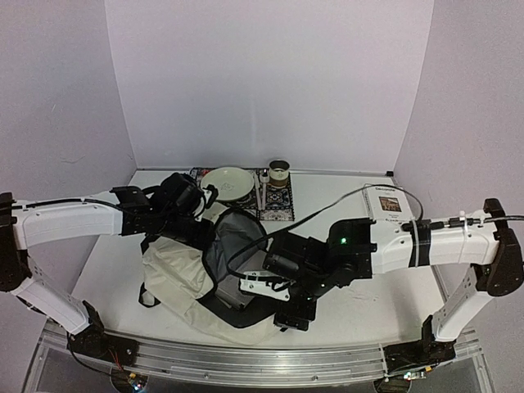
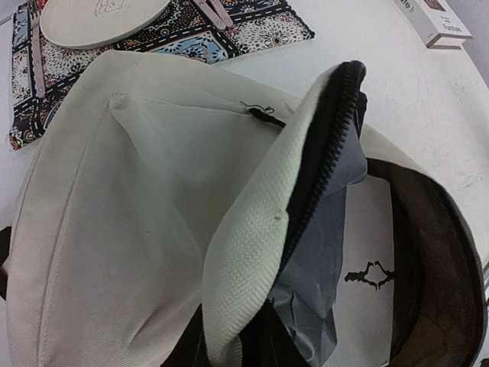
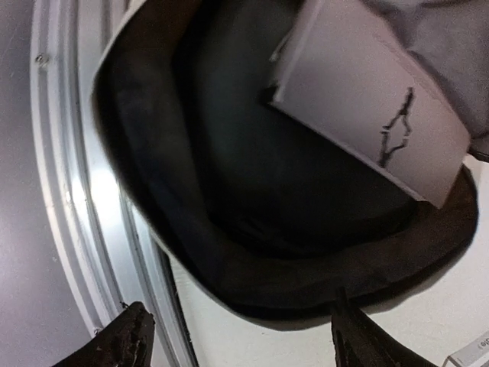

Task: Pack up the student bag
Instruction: Adjust the largest pocket of the bag to the student bag, then place the largest pocket of the bag in the student bag, then move the book to the center of the board, then pick up the book from the center of the board.

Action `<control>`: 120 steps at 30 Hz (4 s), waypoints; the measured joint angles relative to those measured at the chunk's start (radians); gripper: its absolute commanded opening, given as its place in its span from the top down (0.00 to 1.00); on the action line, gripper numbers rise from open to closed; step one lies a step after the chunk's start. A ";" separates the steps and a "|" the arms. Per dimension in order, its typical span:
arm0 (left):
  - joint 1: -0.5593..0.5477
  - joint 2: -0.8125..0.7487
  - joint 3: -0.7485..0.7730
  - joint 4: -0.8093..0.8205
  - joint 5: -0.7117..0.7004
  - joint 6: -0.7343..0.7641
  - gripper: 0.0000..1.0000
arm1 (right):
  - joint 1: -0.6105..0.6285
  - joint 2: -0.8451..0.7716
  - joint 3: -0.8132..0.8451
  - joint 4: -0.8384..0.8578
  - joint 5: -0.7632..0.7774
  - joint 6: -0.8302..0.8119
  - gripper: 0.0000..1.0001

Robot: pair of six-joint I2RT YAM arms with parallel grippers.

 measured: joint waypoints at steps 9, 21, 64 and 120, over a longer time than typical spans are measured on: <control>0.008 -0.077 -0.075 0.006 -0.042 -0.015 0.26 | -0.226 -0.115 0.013 0.025 0.124 0.076 0.02; 0.101 -0.126 -0.040 -0.006 0.017 0.097 0.01 | -0.677 -0.112 0.013 0.050 0.370 0.175 0.02; 0.203 -0.272 -0.030 -0.053 -0.163 0.259 0.01 | -0.794 0.261 -0.007 0.214 0.146 0.361 0.02; 0.100 0.430 0.388 0.197 0.283 -0.125 0.01 | -1.377 0.190 -0.375 0.748 -0.942 0.578 0.76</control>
